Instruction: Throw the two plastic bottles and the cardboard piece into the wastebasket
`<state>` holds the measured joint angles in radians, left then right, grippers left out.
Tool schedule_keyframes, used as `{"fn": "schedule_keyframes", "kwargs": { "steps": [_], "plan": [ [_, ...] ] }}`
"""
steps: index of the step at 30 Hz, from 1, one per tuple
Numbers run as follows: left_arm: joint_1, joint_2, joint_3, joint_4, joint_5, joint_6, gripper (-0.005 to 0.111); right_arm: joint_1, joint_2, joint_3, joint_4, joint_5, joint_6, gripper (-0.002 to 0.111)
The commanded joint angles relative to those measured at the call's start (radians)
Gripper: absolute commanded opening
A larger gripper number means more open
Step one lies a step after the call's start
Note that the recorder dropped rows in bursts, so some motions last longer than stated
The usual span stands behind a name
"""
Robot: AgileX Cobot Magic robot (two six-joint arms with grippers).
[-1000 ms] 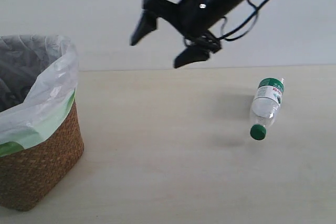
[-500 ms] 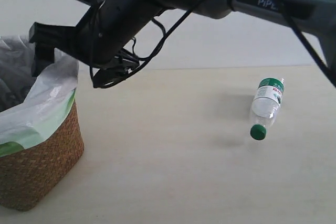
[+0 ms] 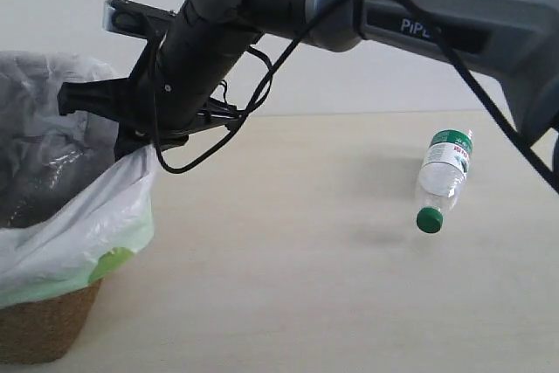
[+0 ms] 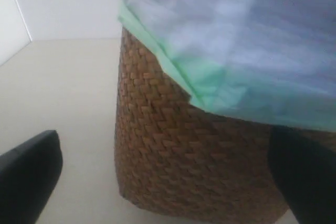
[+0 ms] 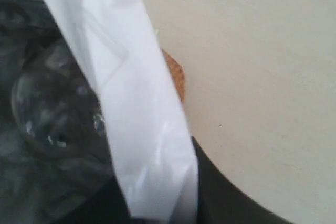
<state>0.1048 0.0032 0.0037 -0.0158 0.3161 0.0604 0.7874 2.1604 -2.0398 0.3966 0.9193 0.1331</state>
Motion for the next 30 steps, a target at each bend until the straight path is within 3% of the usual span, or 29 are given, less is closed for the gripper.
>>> {"fn": "schedule_keyframes", "kwargs": {
  "steps": [1,6,12,20,23,25,28,29,30],
  "plan": [
    [0.002,-0.003,-0.004,-0.002,-0.009,-0.009,0.108,-0.005,-0.095,-0.007,-0.141,0.032,0.082,0.0],
    [0.002,-0.003,-0.004,-0.002,-0.009,-0.009,0.108,-0.062,-0.183,-0.008,-0.364,0.195,0.231,0.0],
    [0.002,-0.003,-0.004,-0.002,-0.009,-0.009,0.108,-0.159,-0.194,-0.008,-0.324,0.302,0.231,0.0],
    [0.002,-0.003,-0.004,-0.002,-0.009,-0.009,0.108,-0.16,-0.162,-0.008,-0.262,0.302,0.187,0.001],
    [0.002,-0.003,-0.004,-0.002,-0.009,-0.009,0.108,-0.16,-0.158,-0.008,-0.269,0.302,0.187,0.019],
    [0.002,-0.003,-0.004,-0.002,-0.009,-0.009,0.108,-0.16,-0.158,-0.008,-0.277,0.302,0.198,0.044],
    [0.002,-0.003,-0.004,-0.002,-0.009,-0.009,0.108,-0.16,-0.158,-0.008,-0.277,0.302,0.198,0.095],
    [0.002,-0.003,-0.004,-0.002,-0.009,-0.009,0.108,-0.16,-0.158,-0.008,-0.277,0.302,0.198,0.106],
    [0.002,-0.003,-0.004,-0.002,-0.009,-0.009,0.108,-0.16,-0.158,-0.008,-0.277,0.302,0.194,0.104]
  ]
}}
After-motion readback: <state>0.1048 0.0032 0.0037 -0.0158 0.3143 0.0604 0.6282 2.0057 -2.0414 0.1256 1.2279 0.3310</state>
